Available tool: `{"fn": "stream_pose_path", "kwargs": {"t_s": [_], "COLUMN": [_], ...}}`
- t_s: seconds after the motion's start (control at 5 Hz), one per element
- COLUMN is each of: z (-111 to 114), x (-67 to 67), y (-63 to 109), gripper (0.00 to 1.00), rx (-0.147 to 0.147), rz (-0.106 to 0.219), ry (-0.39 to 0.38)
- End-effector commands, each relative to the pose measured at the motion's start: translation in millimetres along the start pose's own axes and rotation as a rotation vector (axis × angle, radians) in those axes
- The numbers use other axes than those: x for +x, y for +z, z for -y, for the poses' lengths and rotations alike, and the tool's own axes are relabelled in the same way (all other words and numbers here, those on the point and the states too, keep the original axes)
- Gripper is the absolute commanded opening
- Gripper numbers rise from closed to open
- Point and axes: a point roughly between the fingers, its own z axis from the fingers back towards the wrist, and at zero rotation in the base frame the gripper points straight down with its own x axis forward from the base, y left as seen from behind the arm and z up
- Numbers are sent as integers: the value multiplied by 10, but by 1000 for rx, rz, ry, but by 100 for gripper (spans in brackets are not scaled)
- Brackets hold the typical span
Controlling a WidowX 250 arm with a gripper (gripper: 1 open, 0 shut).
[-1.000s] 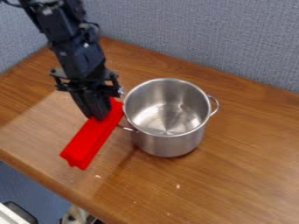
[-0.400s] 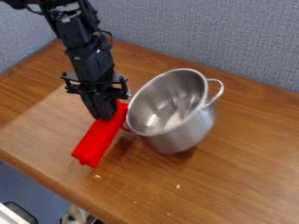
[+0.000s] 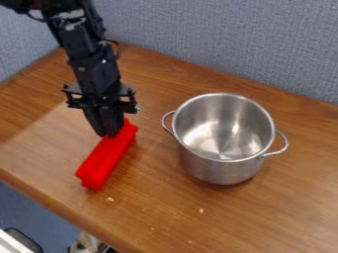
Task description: Move the red object from the metal pot to the table
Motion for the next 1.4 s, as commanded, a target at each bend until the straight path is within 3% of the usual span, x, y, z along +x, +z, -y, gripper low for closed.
{"fn": "stream_pose_path", "kwargs": {"t_s": [0.0,0.6,1.2], "z": [8,75,174], "x": [52,30,6], "y": [70,98,230], "gripper": [100,100,100], "rx": [11,36,41], "rz": [28,45,75], "ry": [-14,-34,-58]}}
